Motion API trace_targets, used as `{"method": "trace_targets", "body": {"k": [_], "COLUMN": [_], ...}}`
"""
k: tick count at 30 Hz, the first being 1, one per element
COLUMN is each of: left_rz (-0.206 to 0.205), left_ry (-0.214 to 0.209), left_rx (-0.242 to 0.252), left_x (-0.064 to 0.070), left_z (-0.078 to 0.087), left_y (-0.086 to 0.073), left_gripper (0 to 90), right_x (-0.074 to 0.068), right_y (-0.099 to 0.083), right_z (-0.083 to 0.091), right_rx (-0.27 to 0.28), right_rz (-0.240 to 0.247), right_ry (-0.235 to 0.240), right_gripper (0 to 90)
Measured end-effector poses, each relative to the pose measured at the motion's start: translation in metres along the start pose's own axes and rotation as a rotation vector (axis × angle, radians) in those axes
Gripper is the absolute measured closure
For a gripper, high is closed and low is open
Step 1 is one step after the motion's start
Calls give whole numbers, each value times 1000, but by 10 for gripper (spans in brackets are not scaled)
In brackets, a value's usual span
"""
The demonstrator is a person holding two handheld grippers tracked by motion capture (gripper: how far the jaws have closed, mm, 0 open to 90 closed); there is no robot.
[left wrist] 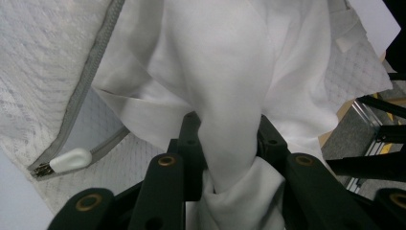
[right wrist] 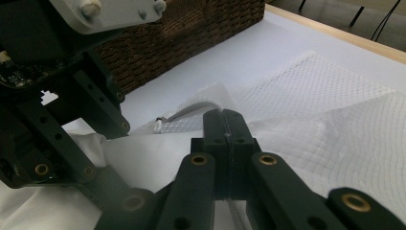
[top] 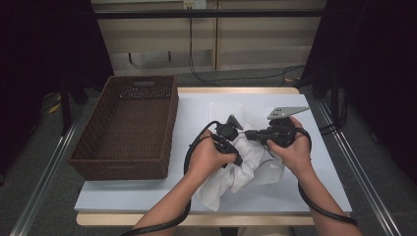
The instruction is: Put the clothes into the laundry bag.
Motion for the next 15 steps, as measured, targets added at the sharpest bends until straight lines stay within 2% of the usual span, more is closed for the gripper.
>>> {"method": "trace_targets", "body": {"k": [1,5,9,11,15], "left_rz": [8,-2,12,2,23], "left_ry": [-6,-5,-5,0,-6], "left_rx": [0,4,14,3,4], "left_x": [1,0,1,0,-1], "left_z": [1,1,0,0,-1], "left_y": [0,3,4,4,5], "left_gripper": [703,703,703,702,702], "right_x": [1,1,0,0,-1], "right_y": [0,-1,-1,-2,-1], "right_z": [0,-1,-2,-2,-3], "right_rx": [1,-2,-5,-3,-6], "right_rz": [3,-4,3,4,7], "right_ry": [3,0,-2,-2,0], "right_gripper": [900,900,900,900,900]}}
Point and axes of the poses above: each handheld gripper's, and its own axes: z roughly backward along the jaws, y roughly out of its top, x roughly to its right, the point moved 2 cm from there along -z, roughly forward along the jaws, and after that the axes turned 14 degrees about -x, right-handed, at the moved point
